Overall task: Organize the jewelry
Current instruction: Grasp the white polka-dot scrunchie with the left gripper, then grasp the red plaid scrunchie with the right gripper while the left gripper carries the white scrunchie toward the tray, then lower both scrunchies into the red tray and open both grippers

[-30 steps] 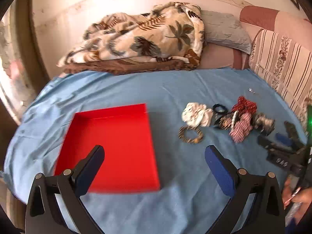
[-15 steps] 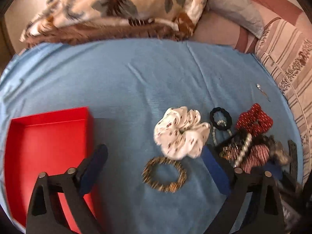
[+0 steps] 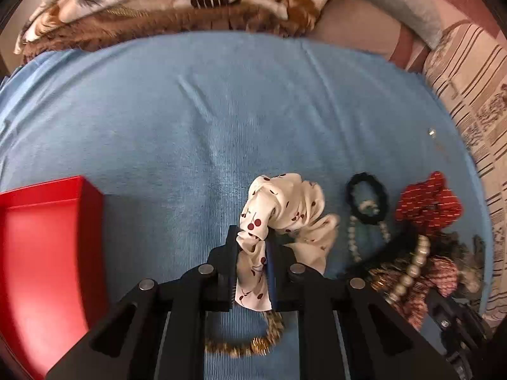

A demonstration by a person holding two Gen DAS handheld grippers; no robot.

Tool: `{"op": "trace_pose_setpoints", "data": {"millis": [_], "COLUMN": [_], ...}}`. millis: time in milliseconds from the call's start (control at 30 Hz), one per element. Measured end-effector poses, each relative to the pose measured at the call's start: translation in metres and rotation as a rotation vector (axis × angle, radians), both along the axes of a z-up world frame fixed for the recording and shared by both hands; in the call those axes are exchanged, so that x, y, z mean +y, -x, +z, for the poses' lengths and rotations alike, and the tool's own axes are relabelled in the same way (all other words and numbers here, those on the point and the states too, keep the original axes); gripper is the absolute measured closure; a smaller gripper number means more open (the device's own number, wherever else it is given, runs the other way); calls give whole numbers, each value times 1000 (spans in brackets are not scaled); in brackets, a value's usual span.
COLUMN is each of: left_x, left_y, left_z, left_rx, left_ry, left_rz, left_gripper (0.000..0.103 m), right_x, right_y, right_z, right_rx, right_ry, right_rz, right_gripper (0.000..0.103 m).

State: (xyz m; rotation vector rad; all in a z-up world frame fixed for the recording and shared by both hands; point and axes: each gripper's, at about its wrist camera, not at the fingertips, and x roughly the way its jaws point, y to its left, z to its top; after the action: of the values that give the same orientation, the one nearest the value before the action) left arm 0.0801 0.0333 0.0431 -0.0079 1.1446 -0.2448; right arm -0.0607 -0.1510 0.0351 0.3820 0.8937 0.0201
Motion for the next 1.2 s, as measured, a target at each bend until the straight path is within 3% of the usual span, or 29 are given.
{"op": "trace_pose_setpoints", "data": {"millis": [267, 433, 633, 800, 1033, 1200], "left_x": [42, 115, 202, 257, 301, 308], "left_y": [70, 99, 98, 87, 60, 42], "left_z": [69, 91, 79, 55, 35, 25], "left_rx": [-128, -170, -161, -148, -136, -102], "left_ry": [98, 131, 118, 124, 135, 157], "left_rz": [-47, 43, 225, 339, 413, 381], "left_gripper": [89, 88, 88, 88, 88, 88], "right_x": [7, 30, 83, 143, 234, 283], "right_y": [26, 48, 57, 30, -33, -78], "right_z": [9, 16, 35, 49, 50, 36], "right_rx": [-47, -77, -92, -79, -33, 14], "right_ry": [-26, 20, 14, 0, 1, 56], "right_rz": [8, 36, 160, 279, 413, 455], "right_gripper": [91, 91, 91, 91, 90, 90]}}
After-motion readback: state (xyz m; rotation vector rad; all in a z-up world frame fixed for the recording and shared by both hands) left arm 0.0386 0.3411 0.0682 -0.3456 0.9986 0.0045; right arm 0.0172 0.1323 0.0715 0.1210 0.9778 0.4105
